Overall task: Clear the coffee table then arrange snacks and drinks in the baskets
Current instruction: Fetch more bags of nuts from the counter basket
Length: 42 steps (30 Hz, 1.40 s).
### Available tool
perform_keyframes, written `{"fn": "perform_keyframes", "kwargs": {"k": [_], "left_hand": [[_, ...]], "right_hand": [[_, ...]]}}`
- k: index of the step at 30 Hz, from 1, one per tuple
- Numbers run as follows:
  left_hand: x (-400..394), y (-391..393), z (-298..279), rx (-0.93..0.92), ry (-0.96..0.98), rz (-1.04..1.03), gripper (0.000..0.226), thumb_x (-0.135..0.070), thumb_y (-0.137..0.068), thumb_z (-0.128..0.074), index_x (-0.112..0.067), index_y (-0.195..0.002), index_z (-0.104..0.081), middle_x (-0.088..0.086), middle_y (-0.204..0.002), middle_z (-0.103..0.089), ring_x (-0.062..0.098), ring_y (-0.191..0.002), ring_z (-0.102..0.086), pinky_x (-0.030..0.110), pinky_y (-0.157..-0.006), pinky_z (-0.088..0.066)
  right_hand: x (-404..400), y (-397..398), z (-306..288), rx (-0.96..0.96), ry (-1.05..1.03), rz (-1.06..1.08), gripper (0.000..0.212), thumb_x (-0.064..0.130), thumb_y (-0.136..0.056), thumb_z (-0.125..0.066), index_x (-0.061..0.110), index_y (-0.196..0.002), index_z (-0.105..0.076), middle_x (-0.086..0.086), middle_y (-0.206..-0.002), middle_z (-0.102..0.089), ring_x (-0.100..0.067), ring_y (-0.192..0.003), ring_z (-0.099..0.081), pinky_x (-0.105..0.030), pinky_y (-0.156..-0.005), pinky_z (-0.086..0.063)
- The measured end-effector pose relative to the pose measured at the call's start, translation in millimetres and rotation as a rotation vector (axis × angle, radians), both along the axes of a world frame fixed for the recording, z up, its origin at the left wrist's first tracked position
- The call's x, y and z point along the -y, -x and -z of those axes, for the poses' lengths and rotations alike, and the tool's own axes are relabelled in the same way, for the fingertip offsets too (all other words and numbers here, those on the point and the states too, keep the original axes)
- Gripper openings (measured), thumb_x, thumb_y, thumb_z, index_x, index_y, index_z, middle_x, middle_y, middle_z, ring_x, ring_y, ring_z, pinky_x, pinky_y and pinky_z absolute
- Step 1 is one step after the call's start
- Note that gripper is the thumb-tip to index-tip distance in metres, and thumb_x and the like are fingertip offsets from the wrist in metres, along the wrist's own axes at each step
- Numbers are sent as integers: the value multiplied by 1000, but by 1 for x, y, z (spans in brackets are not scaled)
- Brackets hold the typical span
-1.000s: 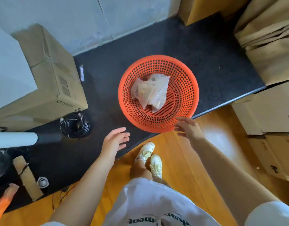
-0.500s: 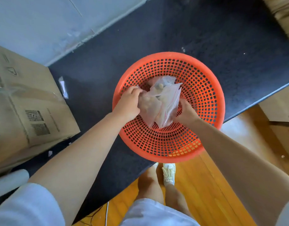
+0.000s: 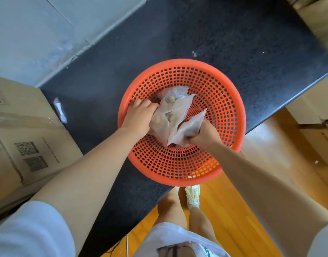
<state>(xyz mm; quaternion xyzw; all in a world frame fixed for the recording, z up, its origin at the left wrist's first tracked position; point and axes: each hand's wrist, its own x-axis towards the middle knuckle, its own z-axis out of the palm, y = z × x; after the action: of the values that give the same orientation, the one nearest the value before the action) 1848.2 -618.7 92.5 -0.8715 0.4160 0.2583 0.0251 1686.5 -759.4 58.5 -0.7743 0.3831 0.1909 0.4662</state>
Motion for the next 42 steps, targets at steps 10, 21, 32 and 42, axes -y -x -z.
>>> {"fn": "perform_keyframes", "kwargs": {"k": [10, 21, 32, 42], "left_hand": [[-18, 6, -41, -128, 16, -135, 46, -65, -66, -57, -24, -86, -60, -6, -86, -52, 20, -81, -54, 31, -65, -38], [14, 79, -150, -870, 609, -598, 19, -18, -76, -71, -33, -87, -73, -16, -84, -75, 0, -83, -69, 22, -78, -46], [88, 291, -252, -1435, 329, -127, 60, -29, -66, -67, -11, -123, -59, 9, -113, -66, 26, -107, -62, 39, -92, -49], [30, 562, -295, -1418, 137, 494, 87, -19, -54, -80, -22, -132, -42, 6, -121, -64, 20, -109, -64, 24, -81, -53]], "right_hand": [[-12, 37, -56, 251, -224, 387, 39, -4, -63, -75, 24, -88, -61, -5, -94, -68, -27, -94, -66, -46, -84, -53], [-11, 126, -183, 679, -304, 882, 43, 17, -62, -74, 26, -101, -58, 8, -95, -71, -5, -87, -68, -16, -67, -51], [-59, 362, -274, 979, -44, 1457, 50, 21, -62, -74, 18, -109, -58, -1, -96, -71, -20, -89, -70, -31, -74, -54], [-238, 604, -316, 1096, 407, 1890, 39, 26, -59, -74, 27, -96, -64, 9, -86, -73, -10, -83, -70, -20, -63, -55]]}}
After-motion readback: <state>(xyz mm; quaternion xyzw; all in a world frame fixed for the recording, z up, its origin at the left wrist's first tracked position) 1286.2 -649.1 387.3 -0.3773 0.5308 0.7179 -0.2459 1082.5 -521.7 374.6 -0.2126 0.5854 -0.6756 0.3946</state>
